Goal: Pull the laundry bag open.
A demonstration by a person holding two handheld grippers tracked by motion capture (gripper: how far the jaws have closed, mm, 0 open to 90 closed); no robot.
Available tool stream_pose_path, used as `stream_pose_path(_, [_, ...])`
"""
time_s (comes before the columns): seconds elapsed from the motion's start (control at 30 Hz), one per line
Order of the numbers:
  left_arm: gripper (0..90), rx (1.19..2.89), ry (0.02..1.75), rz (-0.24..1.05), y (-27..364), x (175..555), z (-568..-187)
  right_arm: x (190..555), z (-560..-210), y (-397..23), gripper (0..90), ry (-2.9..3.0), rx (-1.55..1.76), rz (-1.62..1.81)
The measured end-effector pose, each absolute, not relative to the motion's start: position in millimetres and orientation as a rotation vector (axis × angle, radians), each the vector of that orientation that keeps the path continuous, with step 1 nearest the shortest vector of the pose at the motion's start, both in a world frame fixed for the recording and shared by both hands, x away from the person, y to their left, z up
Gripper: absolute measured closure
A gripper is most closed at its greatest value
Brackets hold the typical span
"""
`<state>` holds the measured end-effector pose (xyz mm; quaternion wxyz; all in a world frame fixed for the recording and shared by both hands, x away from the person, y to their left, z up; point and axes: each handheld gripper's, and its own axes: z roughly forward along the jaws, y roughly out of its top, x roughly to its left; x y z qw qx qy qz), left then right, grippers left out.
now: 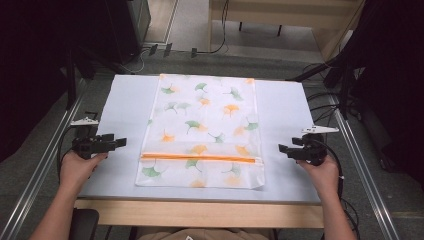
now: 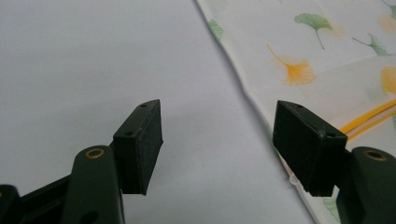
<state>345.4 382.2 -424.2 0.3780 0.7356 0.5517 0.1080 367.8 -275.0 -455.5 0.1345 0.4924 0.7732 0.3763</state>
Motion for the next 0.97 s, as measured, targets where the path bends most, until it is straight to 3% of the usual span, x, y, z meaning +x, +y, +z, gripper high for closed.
stream_pose_path(0.97, [33.6, 1.941, 1.414, 0.269, 379.0, 347.2, -429.2, 368.5, -457.8, -271.3, 32.1, 2.262, 1.412, 1.067])
